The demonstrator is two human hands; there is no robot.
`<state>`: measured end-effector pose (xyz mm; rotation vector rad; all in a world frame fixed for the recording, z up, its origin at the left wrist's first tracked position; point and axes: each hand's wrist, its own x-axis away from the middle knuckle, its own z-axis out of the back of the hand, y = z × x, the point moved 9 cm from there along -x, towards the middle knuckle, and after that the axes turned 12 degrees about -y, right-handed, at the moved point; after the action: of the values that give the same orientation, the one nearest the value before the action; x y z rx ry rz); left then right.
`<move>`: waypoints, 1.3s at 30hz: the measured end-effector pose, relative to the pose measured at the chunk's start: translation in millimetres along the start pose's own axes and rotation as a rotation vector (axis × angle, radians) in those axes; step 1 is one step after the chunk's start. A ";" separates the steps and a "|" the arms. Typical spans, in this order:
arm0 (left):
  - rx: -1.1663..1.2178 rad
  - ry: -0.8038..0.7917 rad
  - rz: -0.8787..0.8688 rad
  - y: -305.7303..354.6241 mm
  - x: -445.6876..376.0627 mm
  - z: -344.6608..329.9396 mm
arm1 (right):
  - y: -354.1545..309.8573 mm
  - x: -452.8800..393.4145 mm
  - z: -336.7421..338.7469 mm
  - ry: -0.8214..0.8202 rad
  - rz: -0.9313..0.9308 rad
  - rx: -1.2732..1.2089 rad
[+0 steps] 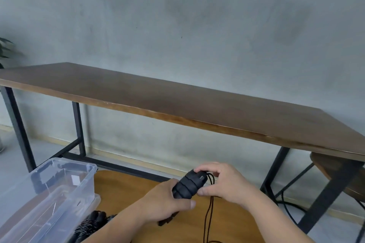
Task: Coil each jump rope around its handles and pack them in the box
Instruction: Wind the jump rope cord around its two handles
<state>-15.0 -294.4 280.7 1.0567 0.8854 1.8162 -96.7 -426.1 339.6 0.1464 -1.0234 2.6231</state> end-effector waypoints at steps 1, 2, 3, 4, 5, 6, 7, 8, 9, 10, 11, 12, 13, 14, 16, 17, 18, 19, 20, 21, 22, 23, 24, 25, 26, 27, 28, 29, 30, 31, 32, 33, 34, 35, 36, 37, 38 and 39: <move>0.015 -0.013 -0.013 0.5 0.6 0.6 | 3.0 -0.3 -2.2 -0.014 0.001 -0.066; 0.036 -0.029 -0.028 1.5 1.6 0.6 | 5.7 -0.1 -5.1 -0.034 0.009 -0.168; 0.060 -0.045 -0.044 2.9 2.9 1.0 | 7.9 -0.5 -8.0 -0.051 0.023 -0.297; 0.085 -0.059 -0.058 4.2 3.7 1.5 | 9.3 -1.2 -10.0 -0.047 0.040 -0.443; 0.117 -0.071 -0.063 4.6 4.1 2.1 | 11.7 -1.6 -10.3 -0.008 0.047 -0.581; 0.170 -0.085 -0.061 4.4 5.0 1.3 | 16.4 -2.1 -10.7 0.054 0.036 -0.700; 0.241 -0.101 -0.060 4.8 4.4 1.3 | 21.7 -3.9 -9.8 0.123 0.013 -0.775; 0.320 -0.115 -0.059 4.7 4.5 -0.6 | 27.0 -4.2 -11.8 0.178 -0.028 -0.797; 0.386 -0.124 -0.066 6.5 3.9 -1.2 | 30.9 -5.4 -13.8 0.220 -0.075 -0.783; 0.436 -0.126 -0.079 9.3 2.9 -1.3 | 33.5 -6.5 -17.9 0.247 -0.113 -0.782; 0.472 -0.123 -0.092 12.7 1.5 -0.8 | 35.5 -7.6 -23.2 0.260 -0.132 -0.803; 0.498 -0.113 -0.105 16.7 -0.7 0.3 | 36.0 -8.8 -28.4 0.269 -0.139 -0.834; 0.517 -0.097 -0.117 20.4 -3.6 1.9 | 35.7 -9.0 -32.3 0.290 -0.141 -0.862; 0.536 -0.078 -0.126 23.2 -7.0 3.6 | 35.1 -8.2 -36.0 0.316 -0.151 -0.882; 0.556 -0.042 -0.138 27.0 -13.8 6.3 | 30.1 -7.3 -43.8 0.338 -0.166 -0.890; 0.549 -0.034 -0.141 28.1 -17.1 6.2 | 26.9 -7.8 -46.7 0.339 -0.170 -0.879; 0.536 -0.032 -0.145 28.8 -19.7 4.7 | 24.6 -8.2 -48.1 0.340 -0.177 -0.853; 0.525 -0.030 -0.144 29.1 -22.0 3.0 | 24.1 -8.6 -48.1 0.339 -0.189 -0.811; 0.524 -0.024 -0.140 28.0 -24.5 1.4 | 25.6 -9.4 -48.7 0.329 -0.205 -0.765; 0.530 -0.019 -0.134 26.4 -27.1 0.3 | 27.1 -9.9 -49.4 0.314 -0.216 -0.726; 0.543 -0.017 -0.128 25.3 -29.3 -0.8 | 27.3 -10.0 -50.1 0.296 -0.221 -0.692; 0.563 -0.022 -0.124 24.6 -31.6 -3.1 | 29.1 -10.4 -50.5 0.284 -0.222 -0.655; 0.590 -0.028 -0.120 24.0 -33.7 -5.2 | 29.1 -9.5 -50.3 0.278 -0.221 -0.619; 0.617 -0.034 -0.120 23.6 -35.6 -6.6 | 28.7 -9.1 -50.0 0.273 -0.220 -0.585; 0.640 -0.041 -0.119 23.0 -37.4 -7.8 | 29.0 -9.1 -50.0 0.266 -0.221 -0.560; 0.665 -0.050 -0.116 22.4 -38.9 -9.6 | 29.6 -8.7 -50.5 0.252 -0.222 -0.547; 0.697 -0.063 -0.117 21.7 -40.1 -11.4 | 29.8 -8.2 -51.3 0.234 -0.224 -0.544; 0.734 -0.082 -0.119 21.6 -41.6 -13.3 | 30.4 -7.0 -51.6 0.219 -0.225 -0.550; 0.765 -0.109 -0.120 21.3 -43.5 -15.8 | 32.0 -5.8 -52.5 0.204 -0.225 -0.562; 0.790 -0.143 -0.119 21.2 -45.3 -18.3 | 33.5 -5.2 -54.0 0.183 -0.225 -0.574; 0.811 -0.178 -0.117 21.0 -47.7 -20.6 | 34.9 -4.8 -55.6 0.158 -0.228 -0.582; 0.833 -0.212 -0.113 20.4 -50.1 -23.6 | 37.9 -4.7 -57.5 0.131 -0.233 -0.586; 0.852 -0.243 -0.110 20.2 -51.1 -25.8 | 38.5 -3.9 -57.9 0.107 -0.232 -0.588; 0.868 -0.272 -0.102 19.8 -52.3 -28.8 | 39.9 -3.2 -58.0 0.084 -0.228 -0.592; 0.874 -0.294 -0.094 19.1 -53.8 -31.8 | 40.6 -2.4 -58.8 0.057 -0.221 -0.595; 0.872 -0.304 -0.087 18.7 -54.5 -34.2 | 40.6 -0.9 -60.8 0.020 -0.215 -0.596; 0.864 -0.302 -0.084 18.4 -55.7 -35.0 | 40.9 1.1 -64.7 -0.025 -0.213 -0.603; 0.858 -0.280 -0.082 17.2 -57.6 -33.0 | 40.8 3.9 -69.8 -0.074 -0.216 -0.619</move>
<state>-33.1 -358.5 264.2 1.7065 1.5499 1.1571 -112.4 -406.2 262.7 0.1933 -1.6829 2.0156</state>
